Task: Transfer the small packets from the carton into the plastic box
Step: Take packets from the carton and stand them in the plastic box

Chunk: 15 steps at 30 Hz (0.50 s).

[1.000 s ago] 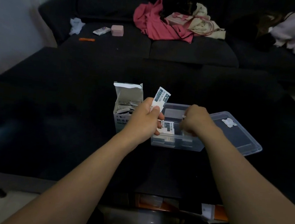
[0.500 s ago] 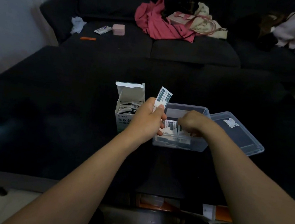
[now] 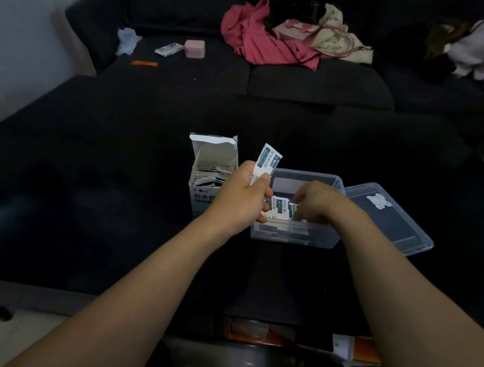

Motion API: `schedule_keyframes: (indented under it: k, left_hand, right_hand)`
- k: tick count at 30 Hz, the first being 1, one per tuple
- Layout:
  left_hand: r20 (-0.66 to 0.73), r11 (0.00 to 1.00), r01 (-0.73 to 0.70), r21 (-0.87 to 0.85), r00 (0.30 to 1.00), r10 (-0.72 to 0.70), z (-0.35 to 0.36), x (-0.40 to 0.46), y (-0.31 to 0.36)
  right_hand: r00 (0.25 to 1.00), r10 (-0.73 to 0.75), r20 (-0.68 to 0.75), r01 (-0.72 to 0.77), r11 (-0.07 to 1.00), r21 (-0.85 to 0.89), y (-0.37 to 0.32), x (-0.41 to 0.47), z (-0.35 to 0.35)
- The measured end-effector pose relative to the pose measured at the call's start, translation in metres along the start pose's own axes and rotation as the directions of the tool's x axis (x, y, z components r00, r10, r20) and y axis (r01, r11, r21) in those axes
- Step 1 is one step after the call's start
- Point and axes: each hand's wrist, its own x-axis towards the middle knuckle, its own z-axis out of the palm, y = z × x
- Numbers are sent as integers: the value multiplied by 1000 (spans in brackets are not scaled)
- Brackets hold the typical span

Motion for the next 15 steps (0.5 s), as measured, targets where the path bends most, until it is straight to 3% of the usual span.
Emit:
schedule_keyframes:
  k: [8, 15]
  left_hand:
    - [-39, 1000, -8, -27, 999, 7, -2, 1, 2]
    - [-49, 999, -4, -51, 999, 1, -4, 0, 3]
  right_hand:
    - [987, 14, -160, 19, 979, 205, -7, -3, -8]
    - [999, -29, -19, 34, 948, 315, -23, -2, 4]
